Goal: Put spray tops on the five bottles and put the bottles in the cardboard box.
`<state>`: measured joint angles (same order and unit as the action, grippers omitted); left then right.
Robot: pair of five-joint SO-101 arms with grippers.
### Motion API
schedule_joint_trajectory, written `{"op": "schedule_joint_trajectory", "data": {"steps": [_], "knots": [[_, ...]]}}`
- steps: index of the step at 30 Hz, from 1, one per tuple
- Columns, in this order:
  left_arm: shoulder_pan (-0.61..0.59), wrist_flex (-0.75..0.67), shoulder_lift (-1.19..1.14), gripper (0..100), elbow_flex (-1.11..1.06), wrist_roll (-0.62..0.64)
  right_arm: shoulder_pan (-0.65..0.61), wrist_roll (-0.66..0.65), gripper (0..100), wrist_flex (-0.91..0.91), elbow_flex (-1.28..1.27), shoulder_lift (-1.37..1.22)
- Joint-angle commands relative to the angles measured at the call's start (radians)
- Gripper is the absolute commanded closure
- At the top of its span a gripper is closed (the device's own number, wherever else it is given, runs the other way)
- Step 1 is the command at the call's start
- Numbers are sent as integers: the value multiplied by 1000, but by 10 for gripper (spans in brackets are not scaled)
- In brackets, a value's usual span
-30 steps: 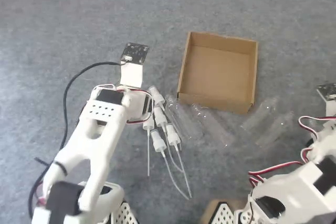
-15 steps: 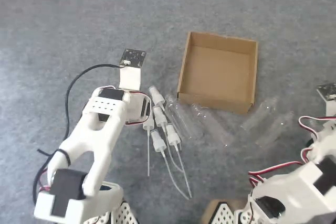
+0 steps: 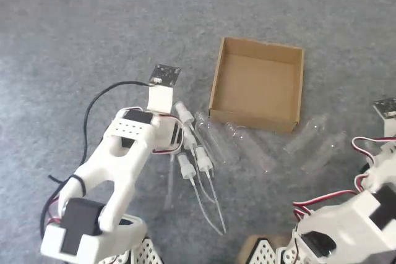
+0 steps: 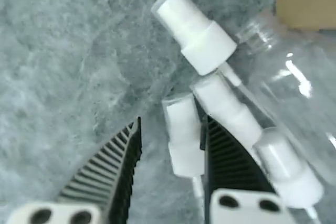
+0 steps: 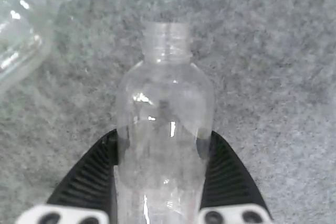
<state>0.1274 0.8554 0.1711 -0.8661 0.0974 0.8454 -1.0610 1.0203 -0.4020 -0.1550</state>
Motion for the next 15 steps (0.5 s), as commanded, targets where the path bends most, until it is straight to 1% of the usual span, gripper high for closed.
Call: {"op": "schedule_joint_trajectory", "data": {"steps": [1,4,7,15], "knots": [[-41,-20,8,838,-21,-55,12,-15,992,5,3,5],[-98,-12,8,863,-19,-121,12,-15,992,8,3,4],[-144,-17,8,863,-13,-164,8,-14,992,10,3,4],[-143,-18,6,863,-7,-152,10,-11,992,12,3,4]]}}
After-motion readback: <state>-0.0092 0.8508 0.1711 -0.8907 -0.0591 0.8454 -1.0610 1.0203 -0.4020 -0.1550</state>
